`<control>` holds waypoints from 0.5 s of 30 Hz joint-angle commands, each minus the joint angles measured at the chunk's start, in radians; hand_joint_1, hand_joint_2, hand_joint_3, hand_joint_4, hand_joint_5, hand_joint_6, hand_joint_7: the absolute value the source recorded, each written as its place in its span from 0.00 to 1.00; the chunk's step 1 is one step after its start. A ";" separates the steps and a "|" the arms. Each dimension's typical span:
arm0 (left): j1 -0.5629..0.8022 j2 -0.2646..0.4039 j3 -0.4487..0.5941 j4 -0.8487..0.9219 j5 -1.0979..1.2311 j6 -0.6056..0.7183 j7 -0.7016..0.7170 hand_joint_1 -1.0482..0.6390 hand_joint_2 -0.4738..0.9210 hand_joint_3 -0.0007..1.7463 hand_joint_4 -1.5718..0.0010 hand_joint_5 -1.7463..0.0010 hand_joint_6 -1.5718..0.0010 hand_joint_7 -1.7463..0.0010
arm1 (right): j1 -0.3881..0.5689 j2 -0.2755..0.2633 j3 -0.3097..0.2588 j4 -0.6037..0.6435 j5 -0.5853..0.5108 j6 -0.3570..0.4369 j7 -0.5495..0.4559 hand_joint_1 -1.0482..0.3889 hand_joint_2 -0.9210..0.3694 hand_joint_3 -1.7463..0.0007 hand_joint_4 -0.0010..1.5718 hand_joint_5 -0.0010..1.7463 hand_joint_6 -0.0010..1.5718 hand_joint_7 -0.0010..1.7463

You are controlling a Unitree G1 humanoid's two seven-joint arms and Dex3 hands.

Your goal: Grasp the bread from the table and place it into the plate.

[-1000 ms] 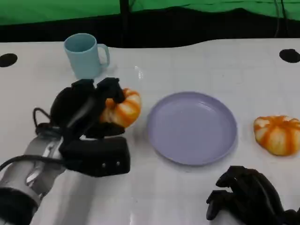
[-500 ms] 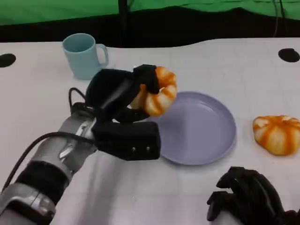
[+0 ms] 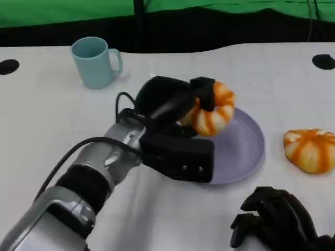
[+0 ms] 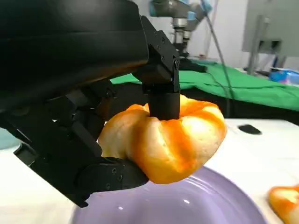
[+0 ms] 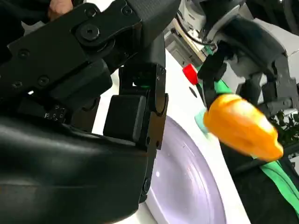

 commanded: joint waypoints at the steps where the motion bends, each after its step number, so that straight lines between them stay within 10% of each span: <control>1: -0.043 -0.016 -0.015 0.041 0.003 0.003 -0.009 0.44 0.77 0.54 0.44 0.00 0.57 0.13 | 0.016 -0.005 0.000 -0.015 -0.002 -0.006 -0.009 0.00 0.14 1.00 0.99 0.44 1.00 0.21; 6: -0.068 -0.034 -0.028 0.082 -0.005 0.008 -0.058 0.45 0.81 0.49 0.46 0.00 0.58 0.12 | 0.018 -0.001 0.001 -0.019 0.000 -0.006 -0.008 0.01 0.14 1.00 0.98 0.45 1.00 0.21; 11: -0.080 -0.035 -0.020 0.102 -0.035 -0.003 -0.150 0.43 0.97 0.24 0.57 0.21 0.53 0.53 | 0.018 0.000 0.003 -0.017 -0.003 -0.011 -0.006 0.00 0.14 1.00 0.99 0.45 1.00 0.22; 15: -0.081 -0.034 -0.019 0.101 -0.037 -0.002 -0.161 0.43 1.00 0.20 0.57 0.25 0.51 0.61 | 0.018 0.000 0.004 -0.017 -0.003 -0.012 -0.006 0.00 0.13 1.00 0.99 0.45 1.00 0.22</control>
